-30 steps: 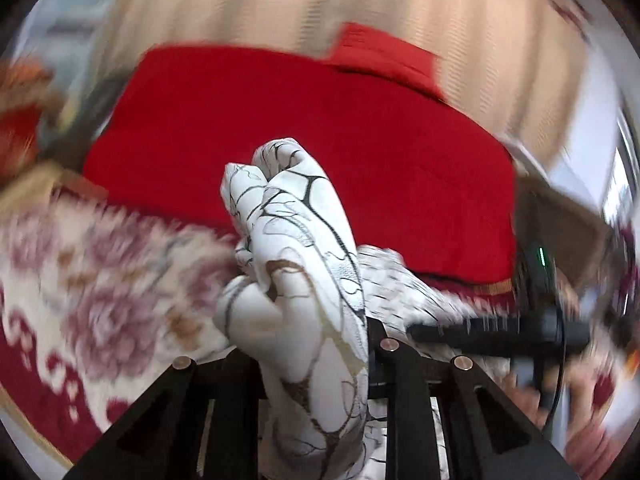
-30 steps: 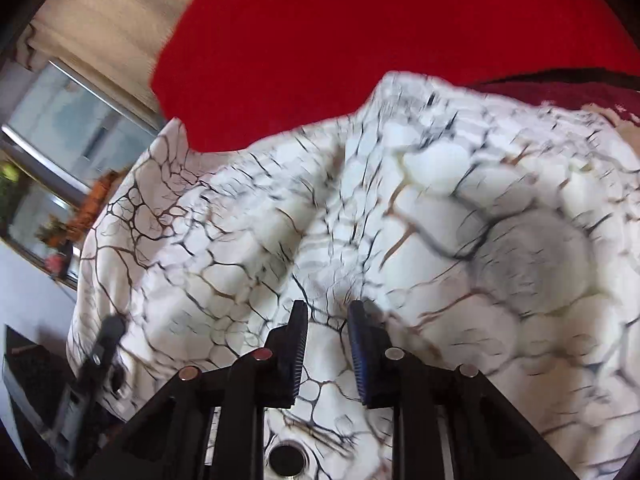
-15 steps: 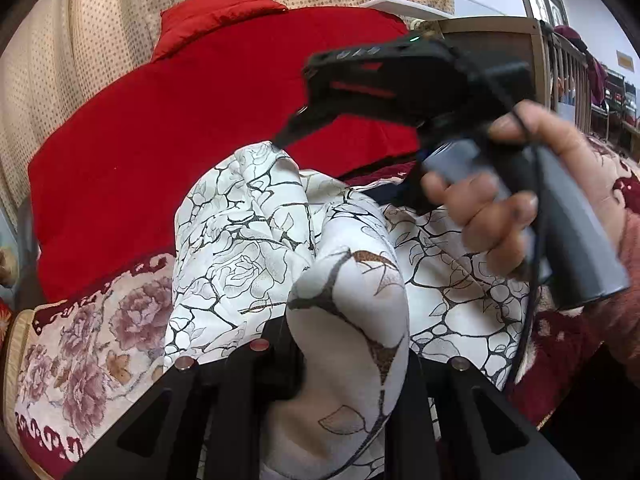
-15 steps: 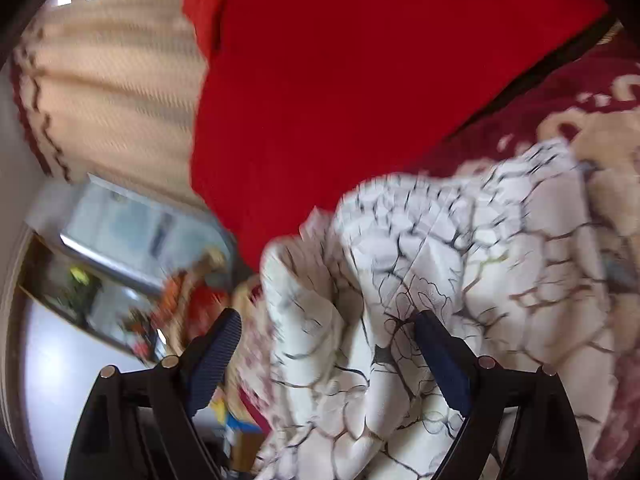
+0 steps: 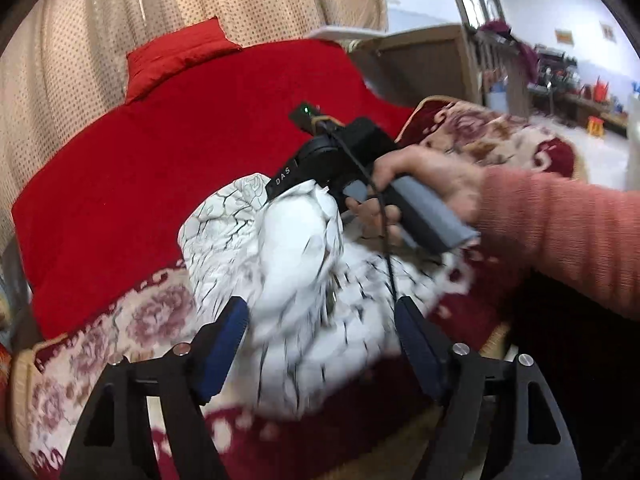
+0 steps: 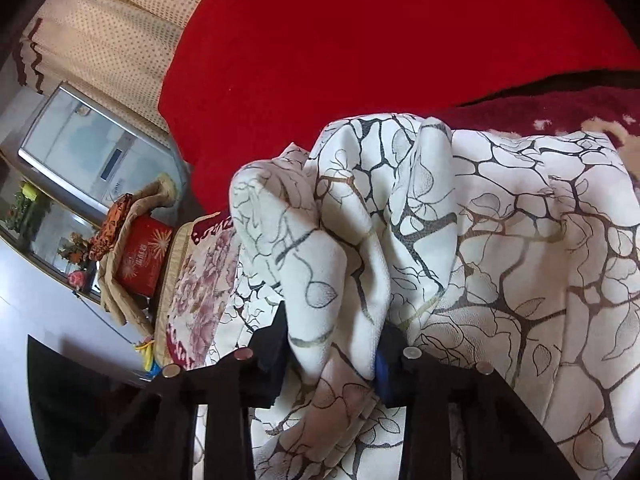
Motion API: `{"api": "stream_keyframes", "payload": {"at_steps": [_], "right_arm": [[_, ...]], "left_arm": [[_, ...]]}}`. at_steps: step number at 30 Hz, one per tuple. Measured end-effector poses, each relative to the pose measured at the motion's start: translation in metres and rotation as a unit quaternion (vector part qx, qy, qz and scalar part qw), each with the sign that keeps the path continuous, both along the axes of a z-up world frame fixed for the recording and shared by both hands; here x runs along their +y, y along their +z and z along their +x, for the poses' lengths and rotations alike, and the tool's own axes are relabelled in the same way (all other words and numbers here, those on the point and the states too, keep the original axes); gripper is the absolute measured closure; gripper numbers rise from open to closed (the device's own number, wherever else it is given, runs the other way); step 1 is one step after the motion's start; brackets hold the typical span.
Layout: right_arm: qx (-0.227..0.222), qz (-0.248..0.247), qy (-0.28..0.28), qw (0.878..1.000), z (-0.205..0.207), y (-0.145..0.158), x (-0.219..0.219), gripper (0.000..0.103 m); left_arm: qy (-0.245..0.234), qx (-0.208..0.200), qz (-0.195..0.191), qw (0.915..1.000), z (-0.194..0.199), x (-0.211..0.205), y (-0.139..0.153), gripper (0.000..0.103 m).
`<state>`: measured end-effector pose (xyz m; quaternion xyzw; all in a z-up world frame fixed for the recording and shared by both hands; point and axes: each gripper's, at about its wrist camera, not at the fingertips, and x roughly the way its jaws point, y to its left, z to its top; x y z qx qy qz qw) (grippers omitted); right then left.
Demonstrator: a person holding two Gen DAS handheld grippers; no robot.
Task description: Fold large clothes
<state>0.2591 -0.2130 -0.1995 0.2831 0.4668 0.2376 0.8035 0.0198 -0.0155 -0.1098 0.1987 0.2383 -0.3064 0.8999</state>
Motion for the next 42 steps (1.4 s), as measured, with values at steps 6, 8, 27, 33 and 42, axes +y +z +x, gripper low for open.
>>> {"api": "stream_keyframes", "payload": {"at_steps": [6,8,27,33,42], "right_arm": [[-0.023,-0.028,-0.014,0.999,-0.012,0.004,0.01,0.071],[-0.035,-0.041,-0.017,0.998,-0.013,0.014,0.016,0.072],[-0.154,-0.084,-0.043,0.984,-0.049,0.067,0.008,0.088],[-0.19,-0.099,-0.082,0.973,-0.076,0.089,-0.041,0.092],[-0.043,-0.088,-0.079,0.992,-0.027,0.011,-0.081,0.094]], "left_arm": [[0.102,0.039,-0.093,0.9896,0.04,0.095,0.012,0.026],[0.171,0.08,-0.122,0.9743,0.079,0.124,0.004,0.027],[0.157,0.184,-0.113,0.9636,0.14,0.01,-0.025,0.103],[0.106,0.166,-0.061,0.9784,0.132,-0.066,-0.012,0.103],[0.103,0.238,-0.086,0.9618,0.168,-0.063,-0.044,0.103]]}}
